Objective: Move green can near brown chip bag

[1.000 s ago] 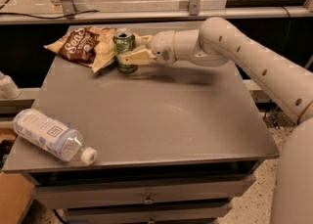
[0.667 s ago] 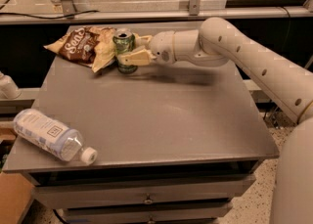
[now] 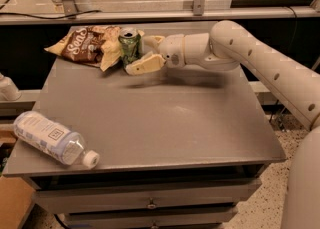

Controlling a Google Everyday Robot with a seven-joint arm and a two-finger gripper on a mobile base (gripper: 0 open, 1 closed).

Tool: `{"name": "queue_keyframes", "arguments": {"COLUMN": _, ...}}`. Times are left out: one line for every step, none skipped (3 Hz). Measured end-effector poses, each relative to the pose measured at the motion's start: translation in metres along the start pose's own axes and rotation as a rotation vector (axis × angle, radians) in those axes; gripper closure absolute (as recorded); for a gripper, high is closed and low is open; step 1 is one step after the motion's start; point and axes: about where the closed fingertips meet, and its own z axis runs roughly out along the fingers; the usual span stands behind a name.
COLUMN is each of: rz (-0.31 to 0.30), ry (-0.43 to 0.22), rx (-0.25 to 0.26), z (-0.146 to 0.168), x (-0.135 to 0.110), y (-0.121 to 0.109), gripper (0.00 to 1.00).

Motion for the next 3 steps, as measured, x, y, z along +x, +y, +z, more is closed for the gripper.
{"name": "queue_keyframes", "arguments": {"rz": 0.009, "ry": -0.002, "rx": 0.023, "z": -0.028, "x": 0.003, "y": -0.006, "gripper": 0.0}}
{"name": "queue_keyframes", "arguments": {"rz": 0.012, "ry": 0.005, "rx": 0.058, "z": -0.068, "x": 0.008, "y": -0.015, "gripper": 0.0}}
{"name": "queue_keyframes", "arguments": {"rz": 0.013, "ry": 0.013, "rx": 0.107, "z": -0.113, "x": 0.012, "y": -0.026, "gripper": 0.0}}
